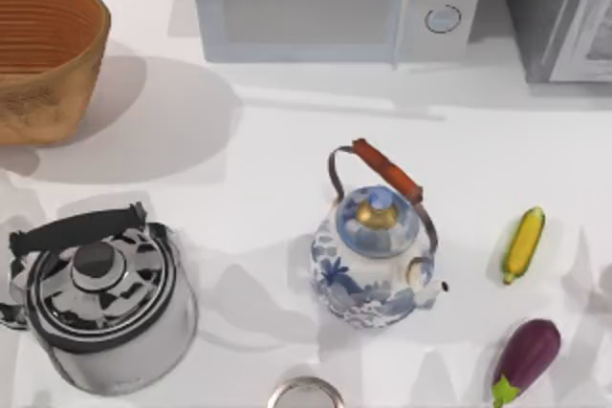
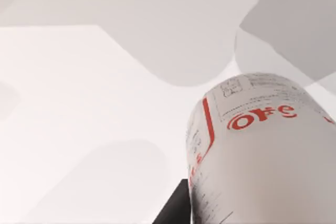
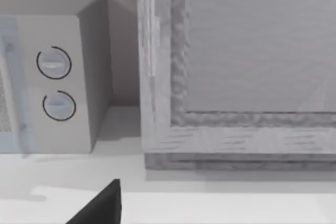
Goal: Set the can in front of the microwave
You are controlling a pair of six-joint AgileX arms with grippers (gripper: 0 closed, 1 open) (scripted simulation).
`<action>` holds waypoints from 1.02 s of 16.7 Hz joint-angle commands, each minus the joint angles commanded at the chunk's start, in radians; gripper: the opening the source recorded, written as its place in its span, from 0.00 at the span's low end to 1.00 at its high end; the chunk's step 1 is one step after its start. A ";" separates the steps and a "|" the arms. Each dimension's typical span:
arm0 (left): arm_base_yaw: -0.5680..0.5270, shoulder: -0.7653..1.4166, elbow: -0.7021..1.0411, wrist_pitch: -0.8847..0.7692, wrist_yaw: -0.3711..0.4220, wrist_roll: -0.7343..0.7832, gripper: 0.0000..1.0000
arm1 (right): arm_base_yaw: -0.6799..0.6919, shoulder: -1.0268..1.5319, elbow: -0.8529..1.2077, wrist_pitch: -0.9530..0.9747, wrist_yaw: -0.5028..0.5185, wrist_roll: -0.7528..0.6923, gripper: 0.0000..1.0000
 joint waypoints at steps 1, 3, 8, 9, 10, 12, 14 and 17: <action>-0.025 -0.003 0.023 -0.030 0.010 -0.042 0.00 | 0.000 0.000 0.000 0.000 0.000 0.000 1.00; -0.094 -0.003 0.088 -0.096 0.031 -0.157 0.00 | 0.000 0.000 0.000 0.000 0.000 0.000 1.00; -0.343 0.046 0.335 -0.231 0.053 -0.583 0.00 | 0.000 0.000 0.000 0.000 0.000 0.000 1.00; -0.397 0.067 0.395 -0.244 0.050 -0.679 0.00 | 0.000 0.000 0.000 0.000 0.000 0.000 1.00; -0.450 0.093 0.457 -0.254 0.044 -0.775 0.00 | 0.000 0.000 0.000 0.000 0.000 0.000 1.00; -0.551 0.157 0.578 -0.261 0.029 -0.964 0.00 | 0.000 0.000 0.000 0.000 0.000 0.000 1.00; -0.642 0.236 0.687 -0.264 0.013 -1.138 0.00 | 0.000 0.000 0.000 0.000 0.000 0.000 1.00; -0.751 0.369 0.807 -0.273 -0.007 -1.356 0.00 | 0.000 0.000 0.000 0.000 0.000 0.000 1.00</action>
